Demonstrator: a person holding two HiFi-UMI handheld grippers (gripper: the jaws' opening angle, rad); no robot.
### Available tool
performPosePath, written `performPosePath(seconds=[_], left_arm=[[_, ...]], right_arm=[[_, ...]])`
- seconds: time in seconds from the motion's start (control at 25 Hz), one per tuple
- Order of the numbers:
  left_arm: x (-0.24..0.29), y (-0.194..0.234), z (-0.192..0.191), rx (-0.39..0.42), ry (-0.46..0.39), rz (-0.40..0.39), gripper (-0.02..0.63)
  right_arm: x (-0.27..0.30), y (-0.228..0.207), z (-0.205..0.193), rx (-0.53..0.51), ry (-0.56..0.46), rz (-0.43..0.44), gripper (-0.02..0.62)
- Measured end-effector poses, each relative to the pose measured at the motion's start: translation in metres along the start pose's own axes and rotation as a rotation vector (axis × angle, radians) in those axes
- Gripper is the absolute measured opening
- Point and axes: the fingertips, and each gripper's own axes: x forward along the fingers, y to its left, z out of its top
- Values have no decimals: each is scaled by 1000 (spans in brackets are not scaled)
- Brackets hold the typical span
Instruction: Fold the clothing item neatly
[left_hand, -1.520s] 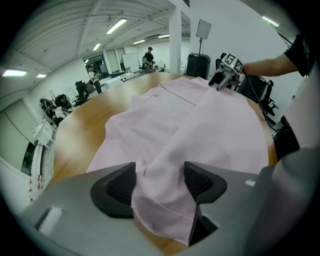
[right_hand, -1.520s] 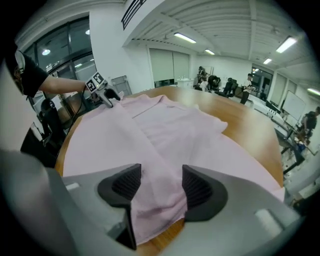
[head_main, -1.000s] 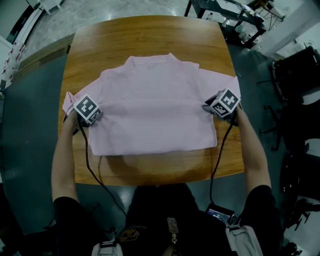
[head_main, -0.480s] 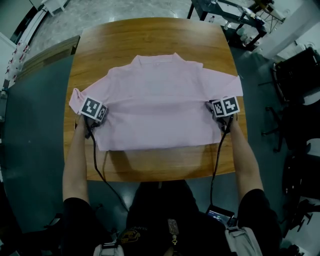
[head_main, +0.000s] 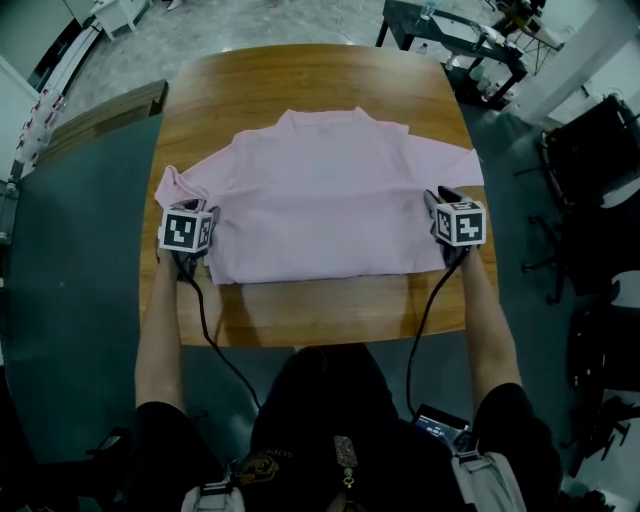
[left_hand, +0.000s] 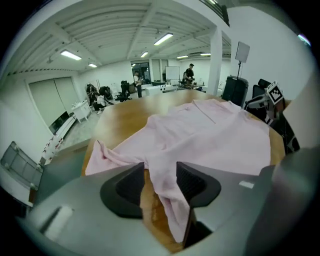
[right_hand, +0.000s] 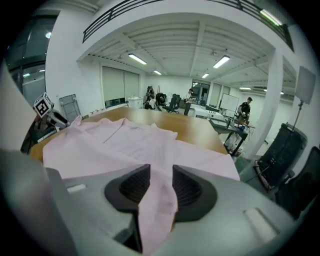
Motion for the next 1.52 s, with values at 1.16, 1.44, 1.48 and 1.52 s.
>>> performPosePath(seconds=[1.16, 1.44, 1.48, 1.52], left_arm=[[-50, -14, -51, -233, -126, 105, 8], [-74, 24, -50, -318, -130, 207, 8], [-75, 30, -51, -322, -128, 215, 8], [-75, 36, -51, -325, -126, 223, 8]], right_arm=[[-26, 166, 32, -97, -135, 248, 3], [8, 306, 103, -271, -191, 572, 3], [11, 329, 109, -294, -191, 614, 3], [13, 352, 115, -320, -191, 655, 5]])
